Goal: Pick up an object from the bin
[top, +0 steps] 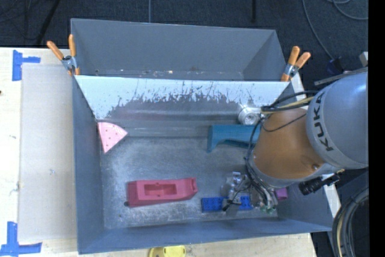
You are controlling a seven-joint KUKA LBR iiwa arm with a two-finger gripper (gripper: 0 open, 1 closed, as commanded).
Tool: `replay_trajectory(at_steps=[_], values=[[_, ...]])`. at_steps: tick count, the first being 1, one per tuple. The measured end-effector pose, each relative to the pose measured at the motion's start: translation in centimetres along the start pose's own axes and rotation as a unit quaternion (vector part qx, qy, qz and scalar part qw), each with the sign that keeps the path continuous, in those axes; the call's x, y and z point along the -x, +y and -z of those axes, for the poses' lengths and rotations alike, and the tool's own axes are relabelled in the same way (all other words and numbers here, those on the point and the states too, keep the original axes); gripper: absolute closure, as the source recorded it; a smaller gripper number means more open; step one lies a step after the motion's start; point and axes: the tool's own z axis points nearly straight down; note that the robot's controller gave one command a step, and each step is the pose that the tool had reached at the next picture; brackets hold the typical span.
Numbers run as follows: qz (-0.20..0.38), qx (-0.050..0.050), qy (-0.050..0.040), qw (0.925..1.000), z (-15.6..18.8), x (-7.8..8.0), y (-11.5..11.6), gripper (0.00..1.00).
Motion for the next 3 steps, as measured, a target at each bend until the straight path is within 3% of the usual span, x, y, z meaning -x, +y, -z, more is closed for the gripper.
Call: replay_trajectory(at_steps=[1,2,3], values=[[0.000,0.000,-0.0004,1.0000,0.0,0.0,0.0,1.00],[0.003,0.001,0.0023,1.0000,5.9,0.0,1.0,1.00],[-0.007,0.002,-0.0040,1.0000,10.4,3.7,4.3,1.00]])
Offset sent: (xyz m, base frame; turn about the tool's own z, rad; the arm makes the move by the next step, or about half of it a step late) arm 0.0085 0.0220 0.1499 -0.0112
